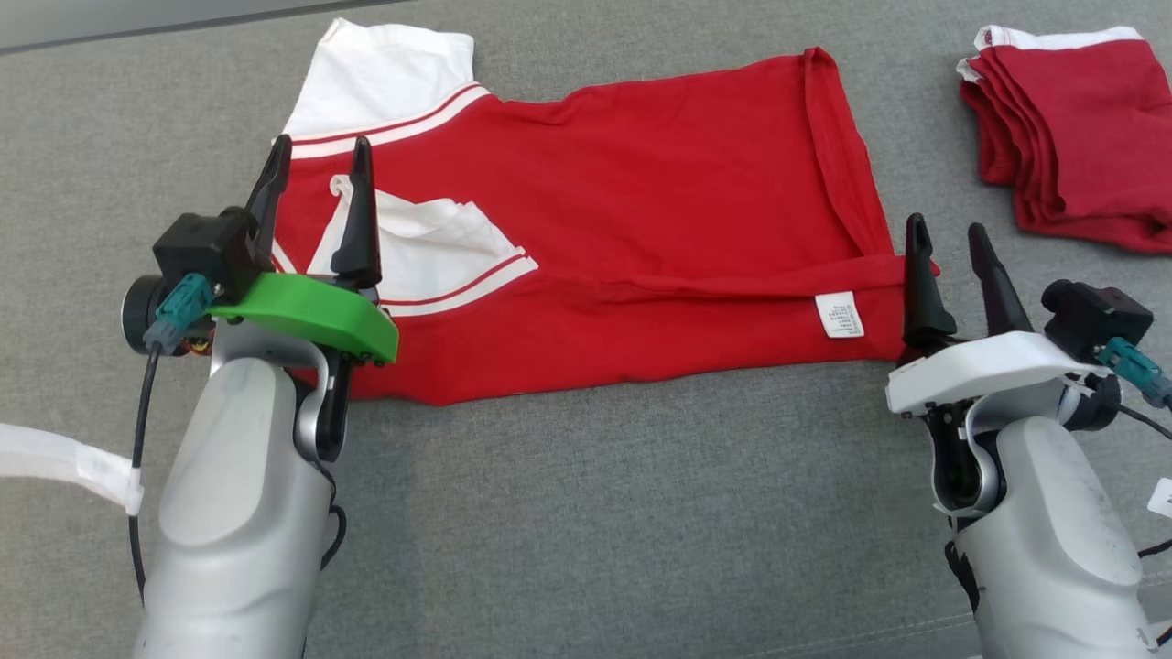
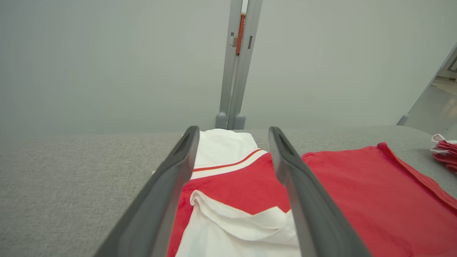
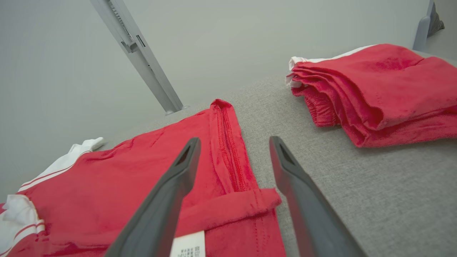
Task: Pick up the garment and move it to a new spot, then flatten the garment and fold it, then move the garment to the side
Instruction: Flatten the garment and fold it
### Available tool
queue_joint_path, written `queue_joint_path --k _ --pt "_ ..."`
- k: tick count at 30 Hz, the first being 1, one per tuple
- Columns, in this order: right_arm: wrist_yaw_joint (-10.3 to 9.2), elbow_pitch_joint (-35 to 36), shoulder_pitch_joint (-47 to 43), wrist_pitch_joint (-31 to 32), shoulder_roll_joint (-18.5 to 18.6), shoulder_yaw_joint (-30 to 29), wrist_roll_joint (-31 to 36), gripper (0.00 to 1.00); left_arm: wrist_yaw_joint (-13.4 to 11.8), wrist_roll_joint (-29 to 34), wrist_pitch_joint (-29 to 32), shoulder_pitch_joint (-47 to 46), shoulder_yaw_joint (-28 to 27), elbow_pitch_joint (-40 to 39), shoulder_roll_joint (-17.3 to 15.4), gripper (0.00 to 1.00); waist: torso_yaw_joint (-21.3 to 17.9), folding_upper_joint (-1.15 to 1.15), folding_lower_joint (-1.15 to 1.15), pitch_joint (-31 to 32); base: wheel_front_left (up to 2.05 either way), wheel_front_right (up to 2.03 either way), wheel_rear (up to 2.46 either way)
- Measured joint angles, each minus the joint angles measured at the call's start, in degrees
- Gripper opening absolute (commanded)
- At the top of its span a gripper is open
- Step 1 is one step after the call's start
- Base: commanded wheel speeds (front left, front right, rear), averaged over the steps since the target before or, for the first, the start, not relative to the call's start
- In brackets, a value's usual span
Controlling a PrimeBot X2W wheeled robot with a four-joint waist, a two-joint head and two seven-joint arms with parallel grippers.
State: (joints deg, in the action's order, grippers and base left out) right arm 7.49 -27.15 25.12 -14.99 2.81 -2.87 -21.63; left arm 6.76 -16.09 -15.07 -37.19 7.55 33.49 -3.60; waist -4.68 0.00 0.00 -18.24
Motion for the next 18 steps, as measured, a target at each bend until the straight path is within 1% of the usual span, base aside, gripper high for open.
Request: queue_joint_path --k 6,10,12,14,18 --pt "0.00 6.3 -4.5 0.0 0.0 -3.9 4.2 1.00 0.0 -0.4 -0.1 5.8 -2.9 -3.8 0.3 1.00 1.1 0.00 0.00 2.5 0.00 0.00 0.00" --pt "0.00 10.0 -8.7 0.0 0.0 -5.8 5.3 1.00 -0.8 -1.6 -0.1 11.6 -5.7 -5.4 -0.1 1.00 2.0 0.00 0.00 4.7 0.00 0.00 0.00" --pt "0.00 11.2 -10.7 -0.1 0.0 -6.3 5.7 1.00 -1.3 -1.8 0.3 14.2 -6.2 -5.5 -0.6 1.00 2.4 0.00 0.00 5.7 0.00 0.00 0.00" --pt "0.00 11.8 -12.4 -0.1 0.0 -6.4 6.1 1.00 -1.5 -2.6 2.3 16.5 -6.3 -5.9 -0.6 1.00 3.0 0.00 0.00 6.8 0.00 0.00 0.00" --pt "0.00 12.0 -14.3 -0.1 0.0 -6.0 6.3 1.00 -1.9 -5.1 8.3 19.3 -5.3 -6.9 -0.1 1.00 3.9 0.00 0.00 8.2 0.00 0.00 0.00"
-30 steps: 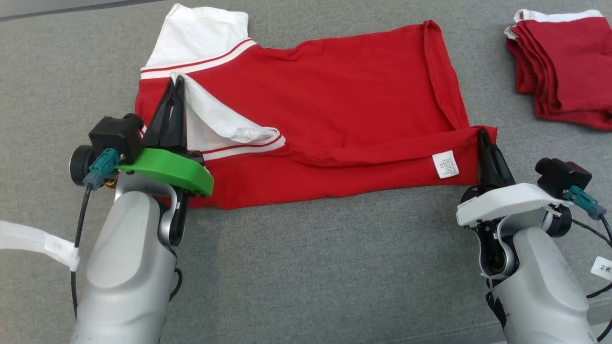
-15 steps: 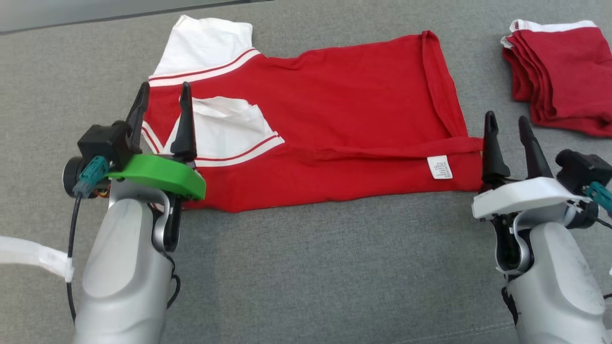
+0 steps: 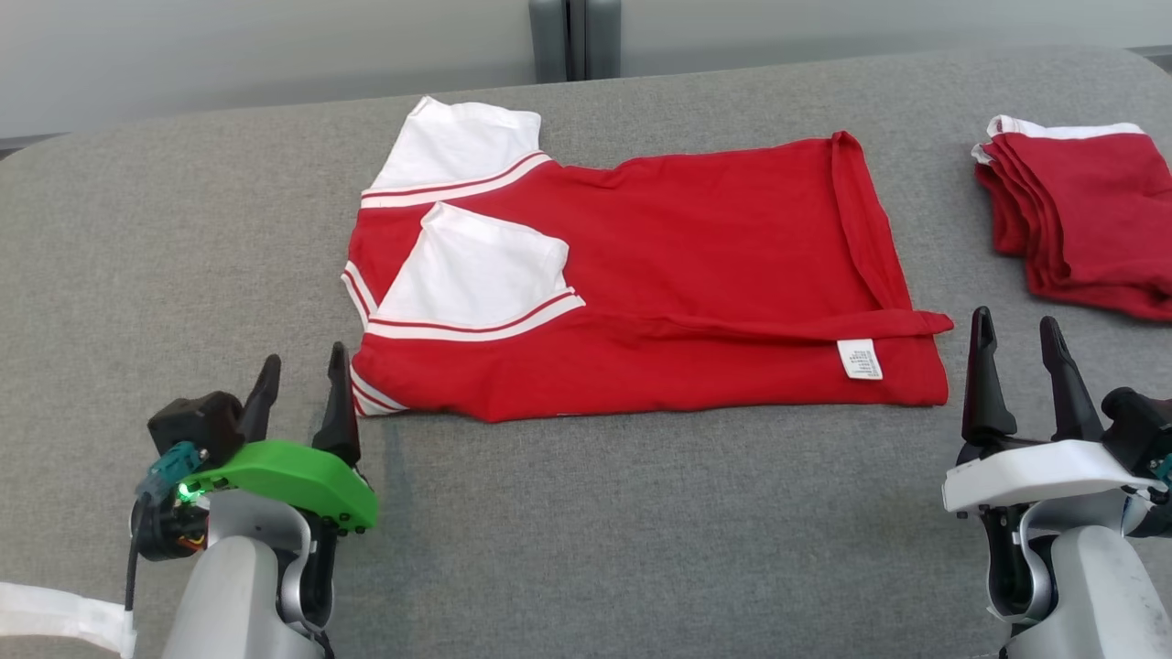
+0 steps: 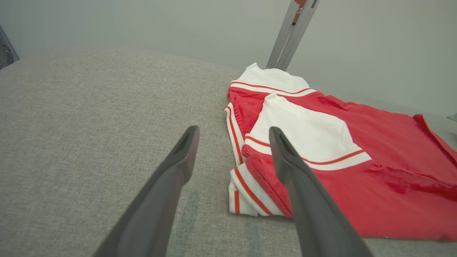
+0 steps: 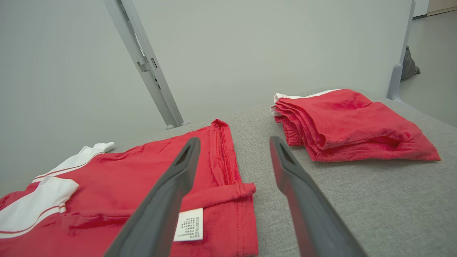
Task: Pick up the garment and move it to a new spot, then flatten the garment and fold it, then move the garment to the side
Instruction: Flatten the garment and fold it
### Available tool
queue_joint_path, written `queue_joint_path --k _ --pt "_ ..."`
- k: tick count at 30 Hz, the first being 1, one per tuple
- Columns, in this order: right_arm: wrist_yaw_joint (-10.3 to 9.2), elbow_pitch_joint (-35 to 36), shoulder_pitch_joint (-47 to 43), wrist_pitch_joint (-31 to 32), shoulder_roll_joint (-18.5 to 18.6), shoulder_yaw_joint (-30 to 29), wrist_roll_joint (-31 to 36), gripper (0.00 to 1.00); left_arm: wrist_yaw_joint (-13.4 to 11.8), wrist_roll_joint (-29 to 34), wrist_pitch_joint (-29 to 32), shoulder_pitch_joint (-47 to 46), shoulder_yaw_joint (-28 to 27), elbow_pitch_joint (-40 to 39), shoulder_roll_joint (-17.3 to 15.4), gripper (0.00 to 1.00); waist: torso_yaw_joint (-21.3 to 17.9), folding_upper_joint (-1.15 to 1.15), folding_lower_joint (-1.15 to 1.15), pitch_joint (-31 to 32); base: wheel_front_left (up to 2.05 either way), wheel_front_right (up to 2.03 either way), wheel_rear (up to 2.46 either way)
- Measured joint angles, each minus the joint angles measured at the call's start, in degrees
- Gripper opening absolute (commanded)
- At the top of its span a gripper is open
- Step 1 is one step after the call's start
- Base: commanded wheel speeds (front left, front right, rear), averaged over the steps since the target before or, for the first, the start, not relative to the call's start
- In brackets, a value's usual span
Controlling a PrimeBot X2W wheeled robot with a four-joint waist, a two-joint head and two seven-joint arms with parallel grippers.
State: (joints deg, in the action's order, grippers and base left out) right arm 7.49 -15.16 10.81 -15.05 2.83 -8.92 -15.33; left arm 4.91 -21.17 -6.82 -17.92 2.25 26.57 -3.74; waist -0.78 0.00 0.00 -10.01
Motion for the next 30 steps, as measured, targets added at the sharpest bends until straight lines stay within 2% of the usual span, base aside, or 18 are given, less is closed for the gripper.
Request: queue_joint_path --k 8,16,17,19,20,22,25,26,30 --pt "0.00 -0.3 -0.1 0.0 0.0 2.2 0.0 1.00 -3.0 -2.6 7.1 0.0 4.2 -0.7 0.8 1.00 -0.2 0.00 0.00 0.3 0.00 0.00 0.00" --pt "0.00 -1.7 0.5 0.0 0.0 3.4 -0.1 1.00 -8.1 -4.3 9.8 -3.0 5.8 4.9 0.9 1.00 -2.0 0.00 0.00 -1.0 0.00 0.00 0.00" --pt "0.00 -2.0 0.6 0.0 0.0 3.4 -0.1 1.00 -8.7 -4.4 9.8 -3.4 5.8 5.6 0.9 0.94 -2.2 0.00 0.00 -1.2 0.00 0.00 0.00" --pt "0.00 -2.5 0.7 0.0 0.0 3.4 0.3 1.00 -9.7 -4.5 9.8 -4.0 6.0 6.8 0.9 0.58 -2.5 0.00 0.00 -1.4 0.00 0.00 0.00" --pt "0.00 -2.8 0.8 0.0 0.0 3.4 0.4 1.00 -10.0 -4.6 9.8 -4.1 6.1 7.4 0.9 0.47 -2.7 0.00 0.00 -1.5 0.00 0.00 0.00" --pt "0.00 -3.6 1.1 0.0 0.0 3.4 0.5 1.00 -10.2 -4.6 9.7 -4.3 6.5 8.2 0.9 0.33 -2.8 0.00 0.00 -1.7 0.00 0.00 0.00" --pt "0.00 -6.0 1.3 0.8 0.0 3.3 0.7 1.00 -10.5 -5.0 9.2 -4.3 7.0 8.6 0.9 0.04 -2.7 0.00 0.00 -1.6 0.00 0.00 0.00" --pt "0.00 -7.3 1.4 1.8 0.0 3.3 1.0 1.00 -10.5 -5.1 8.9 -4.3 7.1 8.5 0.9 0.00 -2.6 0.00 0.00 -1.5 0.00 0.00 0.00" --pt "0.00 -11.5 3.2 4.0 0.0 3.9 1.4 1.00 -10.5 -6.4 6.7 -3.2 7.3 6.7 1.0 0.00 -2.2 0.00 0.00 -1.4 0.00 0.00 0.00"
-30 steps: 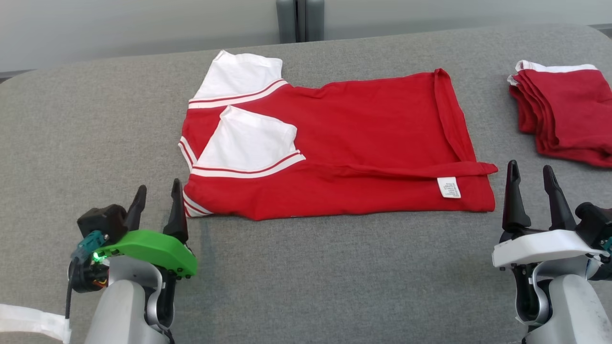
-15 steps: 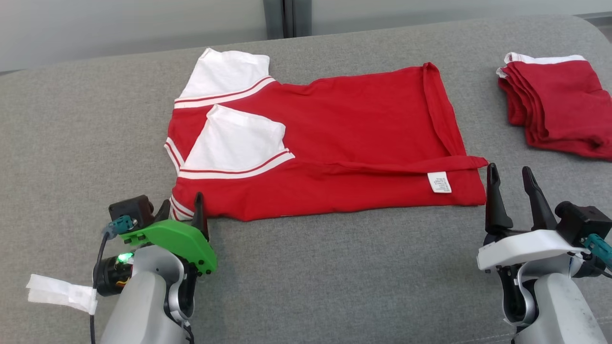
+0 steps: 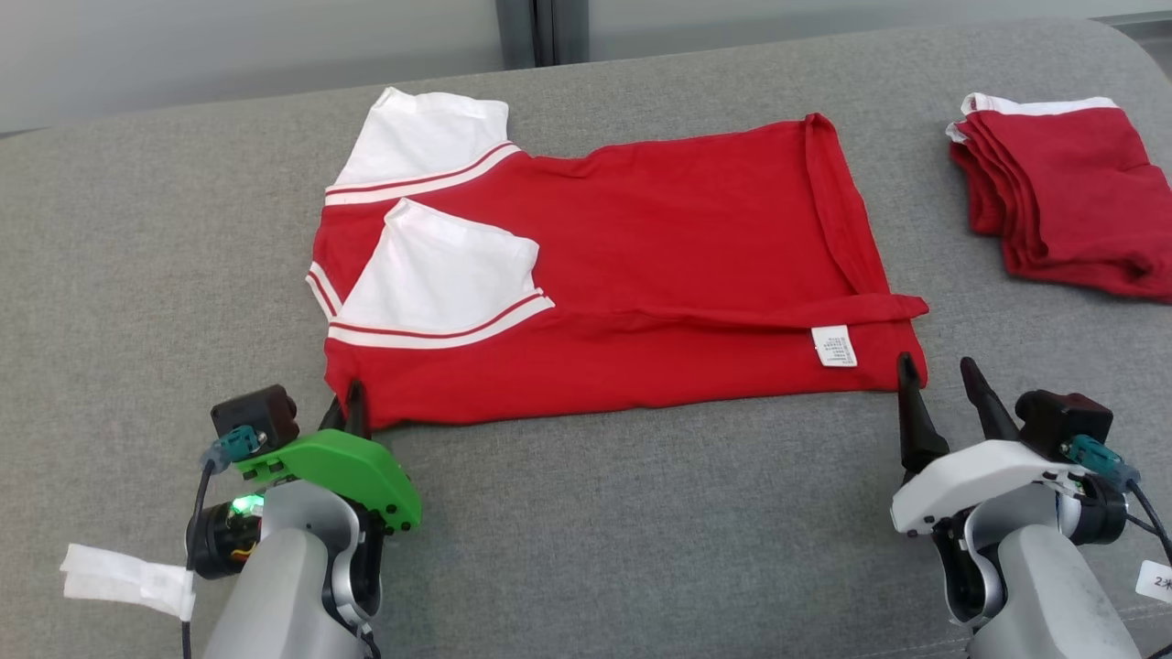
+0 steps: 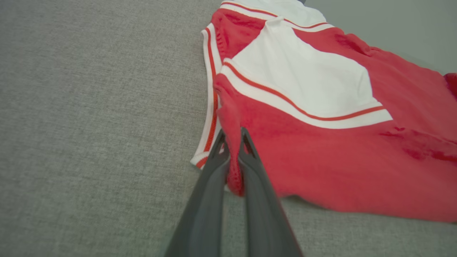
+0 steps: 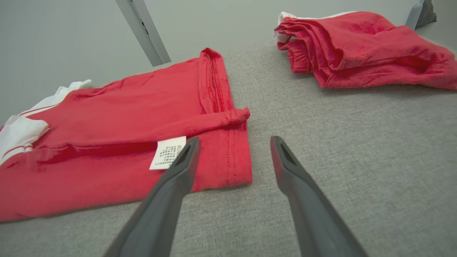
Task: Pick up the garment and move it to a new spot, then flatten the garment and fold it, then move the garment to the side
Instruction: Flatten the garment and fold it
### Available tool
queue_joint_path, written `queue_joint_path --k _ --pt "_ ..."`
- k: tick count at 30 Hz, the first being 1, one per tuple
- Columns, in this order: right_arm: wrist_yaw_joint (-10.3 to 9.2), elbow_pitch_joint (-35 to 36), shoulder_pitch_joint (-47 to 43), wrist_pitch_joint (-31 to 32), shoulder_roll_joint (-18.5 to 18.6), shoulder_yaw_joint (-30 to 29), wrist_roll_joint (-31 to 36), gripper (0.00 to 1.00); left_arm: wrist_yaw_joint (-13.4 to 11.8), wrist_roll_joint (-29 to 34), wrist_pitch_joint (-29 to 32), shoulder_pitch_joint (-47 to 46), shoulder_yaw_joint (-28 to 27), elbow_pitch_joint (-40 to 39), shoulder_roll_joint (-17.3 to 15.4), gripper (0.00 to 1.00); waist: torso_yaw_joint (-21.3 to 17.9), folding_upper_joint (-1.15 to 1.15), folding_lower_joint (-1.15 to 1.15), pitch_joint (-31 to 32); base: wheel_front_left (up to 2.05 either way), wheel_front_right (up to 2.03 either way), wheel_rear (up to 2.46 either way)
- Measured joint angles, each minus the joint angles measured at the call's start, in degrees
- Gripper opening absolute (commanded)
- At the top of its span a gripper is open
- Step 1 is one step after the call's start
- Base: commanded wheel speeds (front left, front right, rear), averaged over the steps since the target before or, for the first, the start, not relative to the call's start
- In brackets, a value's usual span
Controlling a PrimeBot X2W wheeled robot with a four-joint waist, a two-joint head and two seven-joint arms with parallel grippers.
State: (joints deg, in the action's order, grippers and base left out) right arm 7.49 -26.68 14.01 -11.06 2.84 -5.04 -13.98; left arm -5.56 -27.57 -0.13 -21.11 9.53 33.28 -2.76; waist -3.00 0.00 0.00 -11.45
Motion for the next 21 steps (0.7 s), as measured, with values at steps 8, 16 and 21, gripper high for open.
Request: queue_joint_path --k 8,16,21 --pt "0.00 -11.4 5.3 2.9 0.0 -0.6 -0.3 1.00 -0.5 -1.8 -2.8 4.4 0.7 -4.6 0.1 0.00 1.3 0.00 0.00 -0.1 0.00 0.00 0.00" --pt "0.00 -20.8 10.8 1.0 0.1 2.1 -5.3 0.00 0.2 -6.6 -5.5 6.8 1.2 -7.4 0.1 0.00 2.4 0.00 0.00 0.3 0.00 0.00 0.00" --pt "0.00 -21.3 11.8 -1.2 -0.1 2.1 -5.8 0.00 2.3 -9.3 -7.7 7.8 1.3 -10.2 0.1 0.00 2.5 0.00 0.00 1.6 0.00 0.00 0.00"
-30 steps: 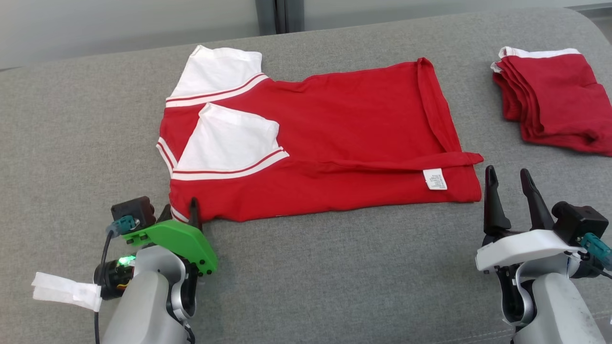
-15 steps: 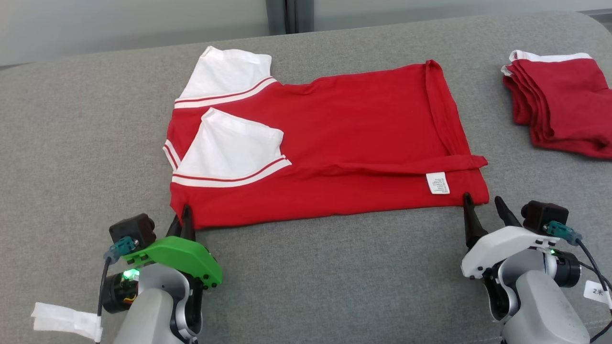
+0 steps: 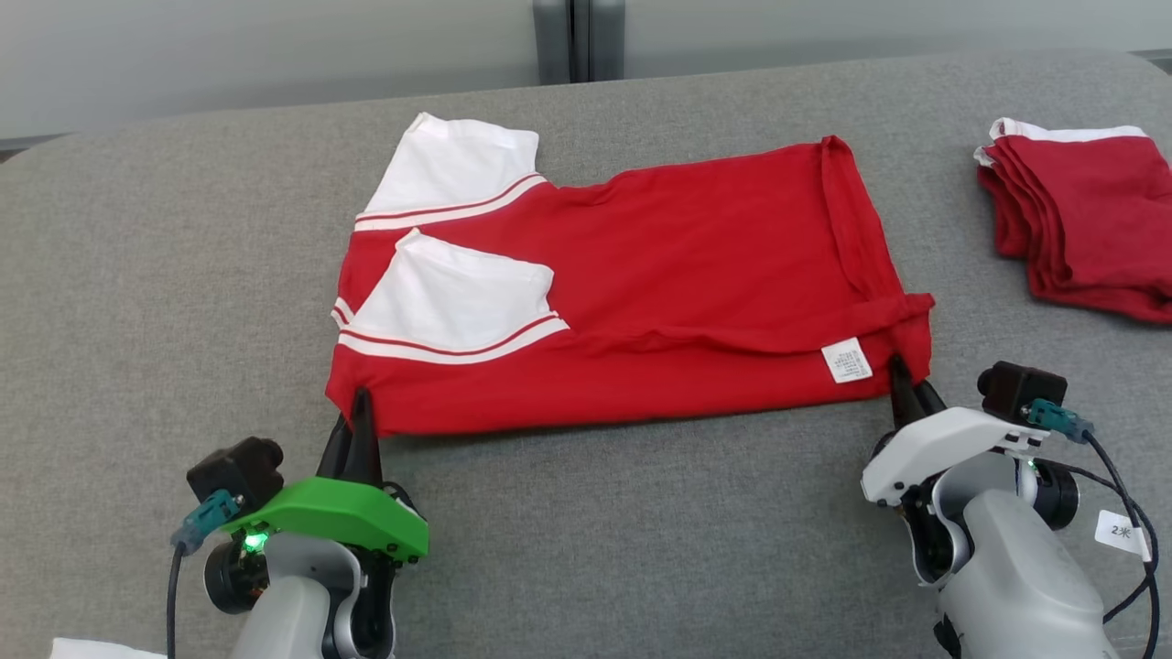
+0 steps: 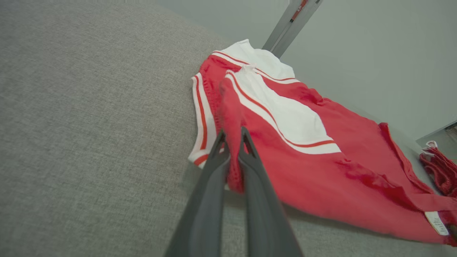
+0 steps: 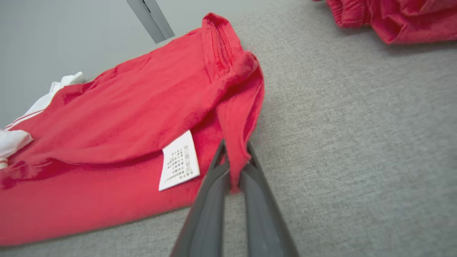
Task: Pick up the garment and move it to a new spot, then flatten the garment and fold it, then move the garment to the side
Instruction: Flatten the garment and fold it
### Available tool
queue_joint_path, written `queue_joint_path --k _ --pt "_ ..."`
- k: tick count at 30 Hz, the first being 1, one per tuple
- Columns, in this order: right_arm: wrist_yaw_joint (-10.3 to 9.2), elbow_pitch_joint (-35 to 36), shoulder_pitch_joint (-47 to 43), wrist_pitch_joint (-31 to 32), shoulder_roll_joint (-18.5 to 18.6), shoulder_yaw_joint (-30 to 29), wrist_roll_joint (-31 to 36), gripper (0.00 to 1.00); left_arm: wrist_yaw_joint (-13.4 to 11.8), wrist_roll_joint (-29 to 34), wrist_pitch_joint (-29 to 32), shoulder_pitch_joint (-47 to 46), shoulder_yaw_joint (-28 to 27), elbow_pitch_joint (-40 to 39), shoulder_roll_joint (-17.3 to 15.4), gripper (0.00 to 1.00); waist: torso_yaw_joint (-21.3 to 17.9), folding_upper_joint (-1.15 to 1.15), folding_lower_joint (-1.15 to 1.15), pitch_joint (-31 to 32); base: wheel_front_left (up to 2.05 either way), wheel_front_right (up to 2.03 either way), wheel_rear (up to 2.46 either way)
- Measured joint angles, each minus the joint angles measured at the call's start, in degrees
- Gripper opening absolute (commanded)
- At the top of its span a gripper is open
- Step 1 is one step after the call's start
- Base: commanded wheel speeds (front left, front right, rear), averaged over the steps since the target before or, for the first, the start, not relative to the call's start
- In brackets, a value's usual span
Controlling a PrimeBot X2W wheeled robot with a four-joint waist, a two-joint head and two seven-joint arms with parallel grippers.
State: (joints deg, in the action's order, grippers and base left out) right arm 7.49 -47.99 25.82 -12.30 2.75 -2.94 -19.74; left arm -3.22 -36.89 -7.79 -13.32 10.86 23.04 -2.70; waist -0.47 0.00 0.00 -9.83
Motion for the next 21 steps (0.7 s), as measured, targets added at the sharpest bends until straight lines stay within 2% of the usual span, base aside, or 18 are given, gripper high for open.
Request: queue_joint_path --k 6,14,20,21 --pt "0.01 4.8 -3.5 -0.4 0.0 -1.7 0.8 0.00 0.6 -0.4 -1.0 4.7 0.0 -4.2 -0.3 0.00 0.2 0.00 0.00 2.1 0.00 0.00 0.00" --pt "0.07 17.1 -17.8 1.9 -0.1 -3.4 -0.3 0.00 -0.9 -1.5 -0.3 15.6 0.7 -7.8 -0.6 0.00 1.7 0.00 0.00 4.3 0.00 0.00 0.00" --pt "0.07 23.8 -24.4 5.0 -0.1 -3.2 -1.7 0.00 -2.1 -1.8 0.7 19.1 1.6 -7.6 -0.6 0.00 2.2 0.00 0.00 5.1 0.00 0.00 0.00" --pt "0.07 24.5 -25.2 5.4 -0.1 -3.1 -1.8 0.14 -2.4 -1.9 1.0 19.2 1.6 -7.6 -0.5 0.00 2.1 0.00 0.00 5.1 0.00 0.00 0.00"
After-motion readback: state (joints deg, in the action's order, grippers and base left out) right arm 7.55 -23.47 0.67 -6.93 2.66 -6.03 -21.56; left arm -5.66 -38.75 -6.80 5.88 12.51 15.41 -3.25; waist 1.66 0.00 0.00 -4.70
